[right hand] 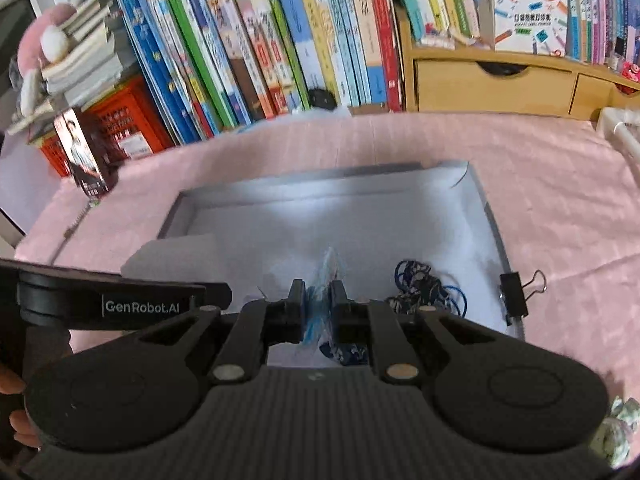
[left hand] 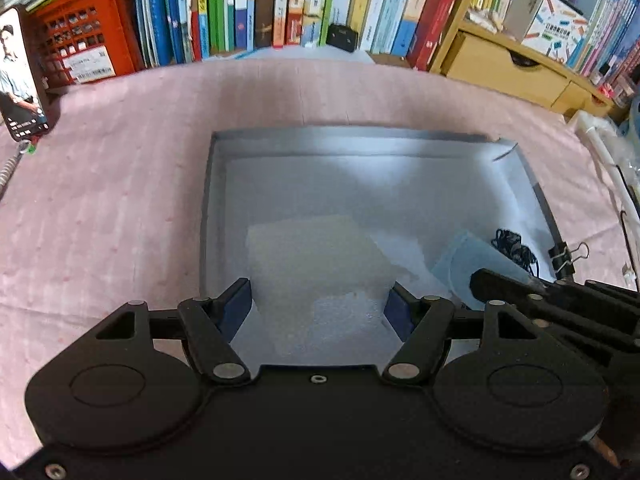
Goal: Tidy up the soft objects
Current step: 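Carry both items to the grey tray and open both tools to release them, then withdraw both tools from the tray back toward the table items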
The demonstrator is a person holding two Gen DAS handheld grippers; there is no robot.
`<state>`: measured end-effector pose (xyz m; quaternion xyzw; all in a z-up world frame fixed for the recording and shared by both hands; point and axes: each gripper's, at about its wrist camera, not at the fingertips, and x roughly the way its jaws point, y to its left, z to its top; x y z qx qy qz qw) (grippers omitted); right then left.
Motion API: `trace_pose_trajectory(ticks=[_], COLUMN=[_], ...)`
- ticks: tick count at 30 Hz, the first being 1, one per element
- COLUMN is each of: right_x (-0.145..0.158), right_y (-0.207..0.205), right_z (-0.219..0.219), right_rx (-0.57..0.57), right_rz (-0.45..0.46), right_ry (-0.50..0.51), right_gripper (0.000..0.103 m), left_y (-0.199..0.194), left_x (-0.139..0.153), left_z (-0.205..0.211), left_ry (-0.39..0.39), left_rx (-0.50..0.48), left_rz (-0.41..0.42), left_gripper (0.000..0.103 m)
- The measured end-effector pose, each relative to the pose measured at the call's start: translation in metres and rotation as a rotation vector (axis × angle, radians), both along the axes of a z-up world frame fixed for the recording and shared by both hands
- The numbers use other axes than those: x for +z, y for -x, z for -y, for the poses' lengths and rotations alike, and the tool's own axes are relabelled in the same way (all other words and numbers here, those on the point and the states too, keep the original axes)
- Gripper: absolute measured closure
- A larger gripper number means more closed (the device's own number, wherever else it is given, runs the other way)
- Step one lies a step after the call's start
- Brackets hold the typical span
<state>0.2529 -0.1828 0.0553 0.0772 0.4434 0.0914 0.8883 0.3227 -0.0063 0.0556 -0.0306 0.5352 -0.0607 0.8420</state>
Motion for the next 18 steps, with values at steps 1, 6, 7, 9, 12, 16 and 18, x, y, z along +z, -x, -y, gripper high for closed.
trace_pose_trajectory(ticks=[1,6,7,9,12,16,18], right_x=[-0.002,-0.011,-0.012,-0.012,-0.009,-0.005,-0.002], right_y=[-0.001,-0.004,-0.004,-0.003,-0.001,0.002,0.005], right_z=[-0.001,-0.002,-0.002,-0.002,-0.001,0.001,0.002], right_rx=[0.000,-0.001,0.002,0.006,0.004,0.004,0.006], right_rz=[-0.010,-0.056,-0.060,-0.059,-0.051,-0.041,-0.035], right_ry=[0.007,0.002,0.002,0.007,0.005,0.001,-0.002], right_gripper=[0.087,0.086,0.084,0.080,0.060,0.048,0.043], left_y=[0.000,0.000,0.000,0.000,0.001,0.006,0.011], left_x=[-0.002,-0.007,-0.007,-0.006,-0.003,0.004,0.009], left_z=[0.000,0.000,0.000,0.000,-0.001,-0.006,-0.009], left_ry=[0.004,0.011,0.013,0.011,-0.003,-0.018,-0.001], left_rx=[-0.001,0.015,0.019,0.021,0.030,0.050,0.049], left_rz=[-0.006,-0.016,-0.016,-0.024,-0.026,0.003,0.017], left_gripper=[0.034,0.033,0.033,0.031,0.026,0.018,0.018])
